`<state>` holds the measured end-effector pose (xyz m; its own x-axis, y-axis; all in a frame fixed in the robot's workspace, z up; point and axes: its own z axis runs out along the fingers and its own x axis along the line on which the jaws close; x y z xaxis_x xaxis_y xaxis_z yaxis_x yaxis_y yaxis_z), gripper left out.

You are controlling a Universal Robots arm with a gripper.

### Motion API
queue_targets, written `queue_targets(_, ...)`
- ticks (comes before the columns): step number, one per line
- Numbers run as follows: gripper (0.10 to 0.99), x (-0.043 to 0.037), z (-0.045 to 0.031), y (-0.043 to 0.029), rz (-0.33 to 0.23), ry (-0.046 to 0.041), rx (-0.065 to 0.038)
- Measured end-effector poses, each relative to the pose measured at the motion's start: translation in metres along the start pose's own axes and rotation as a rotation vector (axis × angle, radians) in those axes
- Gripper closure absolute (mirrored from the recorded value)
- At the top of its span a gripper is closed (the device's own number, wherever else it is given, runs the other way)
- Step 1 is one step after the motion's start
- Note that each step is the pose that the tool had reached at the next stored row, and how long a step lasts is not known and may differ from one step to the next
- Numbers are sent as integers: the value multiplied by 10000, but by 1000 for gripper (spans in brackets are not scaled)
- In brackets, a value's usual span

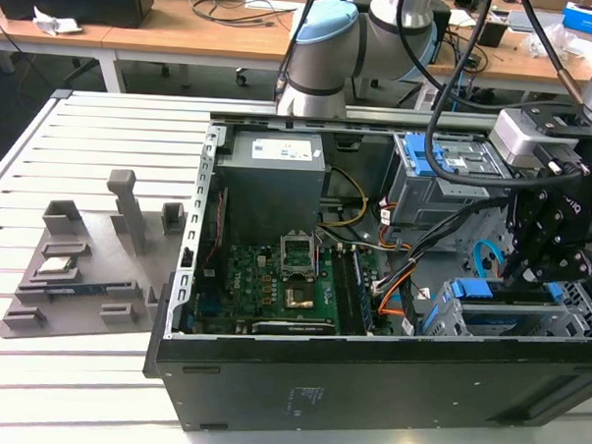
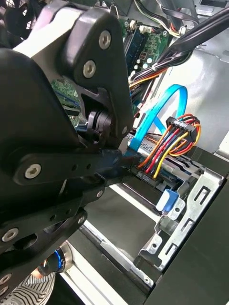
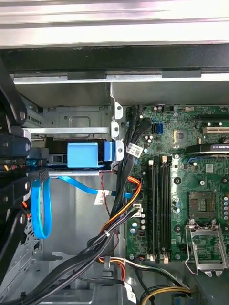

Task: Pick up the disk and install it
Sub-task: 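Insert the second disk wire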

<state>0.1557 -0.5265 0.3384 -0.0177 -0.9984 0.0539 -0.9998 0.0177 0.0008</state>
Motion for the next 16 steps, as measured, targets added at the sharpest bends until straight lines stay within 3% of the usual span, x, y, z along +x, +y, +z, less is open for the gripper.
queue_targets(1, 847, 0, -1, 0, 0, 2, 0)
queue_targets(2, 847, 1, -13, 0, 0, 3, 0)
queue_targets(5, 847, -40, -263, 1, 0, 4, 0)
queue_targets(6, 863, -58, -320, 2, -1, 8, 0)
queue_targets(7, 980, -67, -356, 2, 1, 4, 0)
queue_targets(9, 980, -81, -467, 2, 0, 5, 0)
queue_targets(16, 980, -80, -487, 2, 0, 5, 0)
